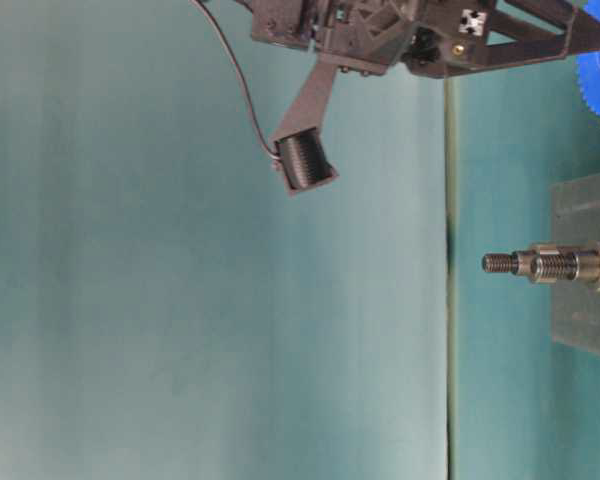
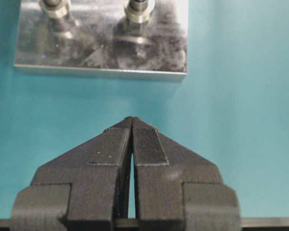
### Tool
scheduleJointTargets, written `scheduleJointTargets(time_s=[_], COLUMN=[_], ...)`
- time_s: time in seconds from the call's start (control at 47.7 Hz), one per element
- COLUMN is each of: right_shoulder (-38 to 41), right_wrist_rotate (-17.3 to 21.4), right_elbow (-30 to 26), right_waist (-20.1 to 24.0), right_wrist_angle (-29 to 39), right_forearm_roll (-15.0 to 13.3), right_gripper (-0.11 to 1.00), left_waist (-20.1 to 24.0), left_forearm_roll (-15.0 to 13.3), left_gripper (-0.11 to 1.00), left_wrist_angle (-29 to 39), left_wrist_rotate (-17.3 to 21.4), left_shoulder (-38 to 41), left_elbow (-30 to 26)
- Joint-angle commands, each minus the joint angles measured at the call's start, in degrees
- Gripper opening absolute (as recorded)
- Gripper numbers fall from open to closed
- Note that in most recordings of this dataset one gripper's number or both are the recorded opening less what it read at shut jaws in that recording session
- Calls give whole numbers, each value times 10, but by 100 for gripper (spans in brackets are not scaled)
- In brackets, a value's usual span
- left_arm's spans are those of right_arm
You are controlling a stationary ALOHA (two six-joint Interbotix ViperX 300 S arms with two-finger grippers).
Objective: Fit the large gear onto the shaft.
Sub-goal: 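Lower the right gripper over the blue gear and grasp its rim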
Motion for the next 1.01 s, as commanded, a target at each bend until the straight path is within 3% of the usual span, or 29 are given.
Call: scheduleJointTargets(time_s=[0.0, 0.336, 0.566, 0.65, 0.755, 0.986], right_shoulder=[-3, 30, 51, 55, 54, 25], right_wrist_rotate=[-7, -4, -3, 0, 3, 4], right_elbow=[-11, -29, -50, -58, -62, -70], right_waist=[-2, -2, -1, -2, -1, -1], right_wrist_angle=[-3, -7, 55, 81, 95, 109], right_forearm_roll=[-1, -23, -24, -24, -24, -23], right_gripper=[83, 83, 80, 70, 49, 49], left_waist=[-1, -1, -1, -1, -1, -1], left_forearm_roll=[1, 1, 2, 2, 2, 1], left_gripper=[0, 0, 0, 0, 0, 0], left_wrist_angle=[-4, -6, -7, -7, -7, -10], left_wrist_rotate=[-1, -1, -6, -14, -19, -19], left_shoulder=[2, 8, 9, 10, 12, 13], left_elbow=[-13, -13, -13, -14, -14, -14])
